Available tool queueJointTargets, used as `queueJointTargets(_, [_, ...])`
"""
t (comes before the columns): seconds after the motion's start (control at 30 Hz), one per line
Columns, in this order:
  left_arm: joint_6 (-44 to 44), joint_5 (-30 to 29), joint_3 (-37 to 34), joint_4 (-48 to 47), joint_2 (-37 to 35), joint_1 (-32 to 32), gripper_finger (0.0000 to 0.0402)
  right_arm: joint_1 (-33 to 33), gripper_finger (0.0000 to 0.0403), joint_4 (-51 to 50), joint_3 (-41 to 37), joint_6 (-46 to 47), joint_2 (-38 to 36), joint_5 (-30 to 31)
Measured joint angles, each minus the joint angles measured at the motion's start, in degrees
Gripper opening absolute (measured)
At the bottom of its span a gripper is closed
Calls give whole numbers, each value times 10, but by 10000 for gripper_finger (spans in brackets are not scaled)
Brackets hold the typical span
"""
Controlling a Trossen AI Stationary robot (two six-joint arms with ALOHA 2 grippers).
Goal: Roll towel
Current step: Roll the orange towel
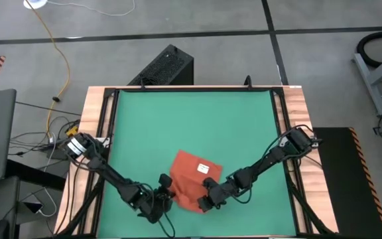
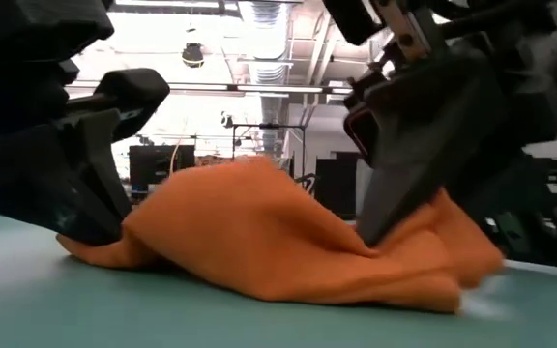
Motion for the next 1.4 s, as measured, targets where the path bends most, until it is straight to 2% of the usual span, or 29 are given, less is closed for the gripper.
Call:
queueJointTargets(0.1, [-12, 20, -1, -5, -1, 6, 0, 15, 69, -25, 0, 4, 0, 19])
queueJointTargets(0.5, [-26, 58, -2, -8, 0, 7, 0, 86, 71, -74, 0, -16, -27, 163])
queueJointTargets(0.67, [-24, 71, -2, 14, 2, 10, 0, 105, 72, -176, 19, -46, -46, 199])
queueJointTargets(0.83, [-22, 92, -2, 30, 2, 16, 0, 118, 72, -249, 44, -93, -63, 199])
queueJointTargets(1.0, [-22, 88, -3, 35, 3, 16, 0, 114, 72, -242, 59, -146, -56, 196])
queueJointTargets(1.23, [-22, 84, -4, 46, 3, 16, 0, 84, 72, -233, 58, -200, -55, 147])
queueJointTargets(1.4, [-22, 83, -4, 45, 3, 16, 0, 77, 74, -227, 58, -239, -55, 145])
